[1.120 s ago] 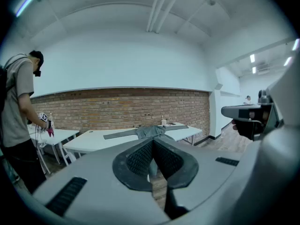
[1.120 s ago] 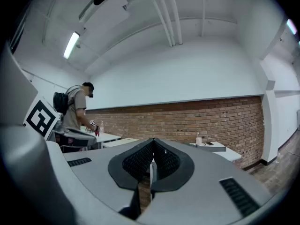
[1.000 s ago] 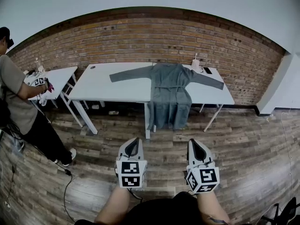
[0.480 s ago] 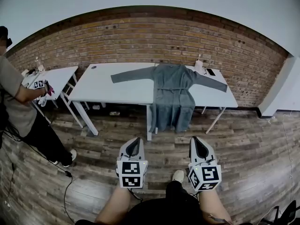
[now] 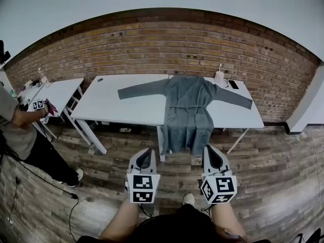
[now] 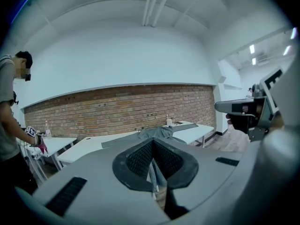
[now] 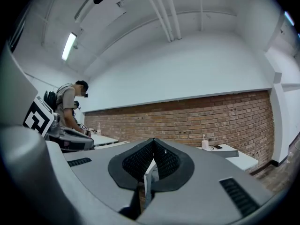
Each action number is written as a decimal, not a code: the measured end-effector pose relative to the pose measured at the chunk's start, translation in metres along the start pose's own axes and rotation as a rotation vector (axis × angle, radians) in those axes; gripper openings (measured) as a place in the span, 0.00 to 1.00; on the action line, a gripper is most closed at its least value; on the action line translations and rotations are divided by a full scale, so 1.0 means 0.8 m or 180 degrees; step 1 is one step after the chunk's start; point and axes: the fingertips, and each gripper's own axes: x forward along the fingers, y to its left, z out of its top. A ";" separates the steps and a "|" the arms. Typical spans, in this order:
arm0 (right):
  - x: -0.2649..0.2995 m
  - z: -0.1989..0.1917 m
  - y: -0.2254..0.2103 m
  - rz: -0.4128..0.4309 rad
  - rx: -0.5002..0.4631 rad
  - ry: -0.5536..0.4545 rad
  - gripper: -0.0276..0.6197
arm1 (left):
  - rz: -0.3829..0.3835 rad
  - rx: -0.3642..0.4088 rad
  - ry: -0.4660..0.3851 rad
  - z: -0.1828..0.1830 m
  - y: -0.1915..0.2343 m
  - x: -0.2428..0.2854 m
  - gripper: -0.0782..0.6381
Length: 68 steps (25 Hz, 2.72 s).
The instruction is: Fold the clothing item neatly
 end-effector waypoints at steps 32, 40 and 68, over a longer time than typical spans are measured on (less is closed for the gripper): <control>0.218 -0.024 -0.222 0.0519 0.0125 0.0206 0.05 | 0.0386 0.0011 0.0043 0.088 -0.083 0.282 0.10; 0.246 -0.032 -0.217 0.0703 0.0091 0.0192 0.05 | 0.0392 -0.0003 0.0049 0.081 -0.078 0.315 0.10; 0.513 -0.048 -0.195 0.0470 -0.0080 0.0365 0.05 | -0.0136 -0.0192 0.0041 0.114 0.082 0.561 0.10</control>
